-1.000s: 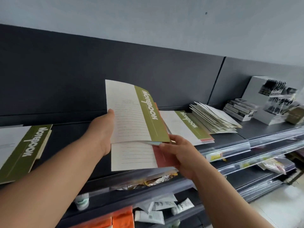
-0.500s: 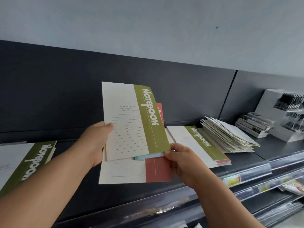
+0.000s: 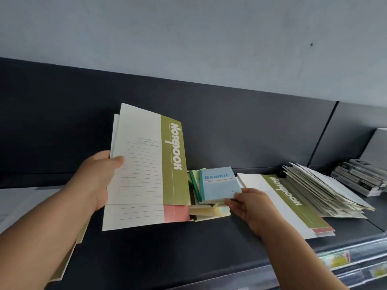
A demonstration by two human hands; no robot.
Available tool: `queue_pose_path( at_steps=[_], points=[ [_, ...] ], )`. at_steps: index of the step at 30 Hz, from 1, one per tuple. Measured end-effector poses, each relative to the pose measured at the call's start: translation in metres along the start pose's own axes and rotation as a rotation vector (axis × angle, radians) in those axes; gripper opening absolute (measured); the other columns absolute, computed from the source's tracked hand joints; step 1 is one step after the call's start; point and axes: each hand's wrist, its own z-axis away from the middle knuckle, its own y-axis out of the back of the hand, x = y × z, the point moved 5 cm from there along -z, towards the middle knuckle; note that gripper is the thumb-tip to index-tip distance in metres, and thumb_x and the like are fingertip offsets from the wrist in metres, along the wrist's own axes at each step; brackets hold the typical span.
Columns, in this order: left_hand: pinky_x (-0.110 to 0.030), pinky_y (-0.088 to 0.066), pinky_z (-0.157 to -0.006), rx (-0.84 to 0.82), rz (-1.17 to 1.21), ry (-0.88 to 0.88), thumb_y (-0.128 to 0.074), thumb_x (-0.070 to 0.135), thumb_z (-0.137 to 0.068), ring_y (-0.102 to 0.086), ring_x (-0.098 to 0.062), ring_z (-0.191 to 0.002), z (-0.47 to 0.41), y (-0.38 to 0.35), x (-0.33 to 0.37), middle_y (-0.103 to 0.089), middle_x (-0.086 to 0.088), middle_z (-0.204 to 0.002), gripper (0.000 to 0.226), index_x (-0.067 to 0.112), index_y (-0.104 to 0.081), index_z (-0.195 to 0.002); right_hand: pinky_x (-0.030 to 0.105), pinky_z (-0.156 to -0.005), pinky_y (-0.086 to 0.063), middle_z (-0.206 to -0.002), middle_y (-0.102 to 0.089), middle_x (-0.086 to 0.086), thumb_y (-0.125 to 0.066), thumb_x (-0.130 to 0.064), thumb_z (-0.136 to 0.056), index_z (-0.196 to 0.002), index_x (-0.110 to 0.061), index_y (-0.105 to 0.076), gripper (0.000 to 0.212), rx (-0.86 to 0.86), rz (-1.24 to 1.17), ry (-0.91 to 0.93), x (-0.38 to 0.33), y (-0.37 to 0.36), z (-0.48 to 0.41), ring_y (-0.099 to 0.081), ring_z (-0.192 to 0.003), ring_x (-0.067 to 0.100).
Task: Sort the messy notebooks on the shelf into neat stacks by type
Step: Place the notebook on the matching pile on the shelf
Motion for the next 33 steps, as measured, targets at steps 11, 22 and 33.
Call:
queue_pose_path(
  at_steps=[11, 22, 33],
  points=[
    [-0.051, -0.054, -0.078, -0.155, 0.063, 0.040, -0.054, 0.013, -0.097, -0.066, -0.036, -0.095, -0.001, -0.027, -0.007, -0.070, -0.014, -0.103, 0.013, 0.013, -0.066, -0.102, 0.026, -0.051, -0.041, -0.072, -0.064, 0.005, -0.064, -0.033, -0.089, -0.101, -0.012, -0.061, 0.024, 0.209, 0.581, 0.209, -0.011, 0.003, 0.001, -0.054, -0.050, 0.015],
    [-0.049, -0.056, -0.071, -0.273, 0.147, 0.089, -0.057, 0.011, -0.094, -0.068, -0.035, -0.092, 0.013, -0.114, -0.016, -0.071, -0.015, -0.100, 0.014, 0.011, -0.066, -0.105, 0.040, -0.079, -0.056, -0.107, -0.073, 0.010, -0.053, -0.044, -0.096, -0.114, -0.016, -0.064, 0.036, -0.229, 0.043, 0.097, -0.030, 0.016, 0.011, -0.071, -0.096, 0.027],
    [-0.042, -0.056, -0.073, -0.252, -0.017, 0.102, -0.047, 0.004, -0.094, -0.066, -0.030, -0.089, 0.046, -0.272, -0.054, -0.069, -0.011, -0.095, 0.021, 0.013, -0.064, -0.102, 0.049, -0.078, -0.059, -0.092, -0.075, 0.003, -0.067, -0.015, -0.089, -0.102, -0.020, -0.064, 0.014, 0.067, 0.347, 0.229, -0.062, 0.166, -0.039, -0.072, -0.083, 0.025]
  ],
)
